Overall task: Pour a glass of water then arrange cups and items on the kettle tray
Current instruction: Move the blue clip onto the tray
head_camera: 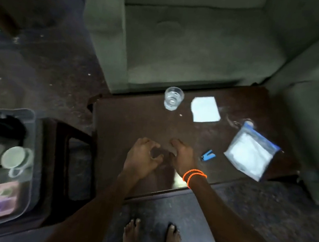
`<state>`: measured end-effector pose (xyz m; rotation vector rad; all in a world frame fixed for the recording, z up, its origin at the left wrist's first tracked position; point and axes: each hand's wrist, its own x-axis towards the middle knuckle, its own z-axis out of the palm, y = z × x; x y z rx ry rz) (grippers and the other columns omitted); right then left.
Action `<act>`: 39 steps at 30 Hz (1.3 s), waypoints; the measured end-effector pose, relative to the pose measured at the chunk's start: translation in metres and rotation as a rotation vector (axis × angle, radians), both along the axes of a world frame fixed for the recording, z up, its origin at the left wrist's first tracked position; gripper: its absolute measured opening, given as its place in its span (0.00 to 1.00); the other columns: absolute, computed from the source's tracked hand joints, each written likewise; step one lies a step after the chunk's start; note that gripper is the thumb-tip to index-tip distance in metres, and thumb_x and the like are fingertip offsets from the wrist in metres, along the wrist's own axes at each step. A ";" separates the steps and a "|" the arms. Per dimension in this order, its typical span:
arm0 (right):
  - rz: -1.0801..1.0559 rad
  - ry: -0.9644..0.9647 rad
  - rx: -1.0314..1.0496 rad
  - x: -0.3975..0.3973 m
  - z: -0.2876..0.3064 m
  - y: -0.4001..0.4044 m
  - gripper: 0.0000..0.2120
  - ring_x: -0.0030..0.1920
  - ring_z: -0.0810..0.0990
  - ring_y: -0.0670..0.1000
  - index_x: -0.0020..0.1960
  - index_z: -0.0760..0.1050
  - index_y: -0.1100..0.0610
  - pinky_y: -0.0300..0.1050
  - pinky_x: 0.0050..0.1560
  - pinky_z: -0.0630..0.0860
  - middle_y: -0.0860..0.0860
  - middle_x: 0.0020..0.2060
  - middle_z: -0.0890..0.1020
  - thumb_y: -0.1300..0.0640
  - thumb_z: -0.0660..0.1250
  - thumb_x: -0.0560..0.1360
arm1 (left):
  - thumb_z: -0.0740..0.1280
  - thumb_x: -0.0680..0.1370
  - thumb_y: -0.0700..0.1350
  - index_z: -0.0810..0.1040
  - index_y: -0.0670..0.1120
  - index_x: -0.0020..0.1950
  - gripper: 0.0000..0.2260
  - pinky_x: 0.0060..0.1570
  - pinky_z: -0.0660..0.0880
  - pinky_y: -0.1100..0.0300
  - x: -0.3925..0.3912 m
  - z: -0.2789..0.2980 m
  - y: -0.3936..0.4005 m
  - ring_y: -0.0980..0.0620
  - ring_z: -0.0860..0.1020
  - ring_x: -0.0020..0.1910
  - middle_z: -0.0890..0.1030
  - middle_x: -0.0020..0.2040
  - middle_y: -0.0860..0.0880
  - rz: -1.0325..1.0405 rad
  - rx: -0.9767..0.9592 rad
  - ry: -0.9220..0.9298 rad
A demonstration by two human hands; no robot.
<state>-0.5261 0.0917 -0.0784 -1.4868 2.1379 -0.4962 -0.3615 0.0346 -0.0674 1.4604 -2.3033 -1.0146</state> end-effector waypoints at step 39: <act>0.003 -0.217 0.038 -0.021 -0.016 -0.052 0.22 0.45 0.83 0.53 0.53 0.83 0.53 0.39 0.47 0.76 0.53 0.45 0.86 0.70 0.70 0.63 | 0.77 0.72 0.43 0.87 0.48 0.58 0.15 0.54 0.80 0.53 -0.034 -0.013 -0.025 0.45 0.85 0.52 0.88 0.52 0.45 0.128 0.157 0.017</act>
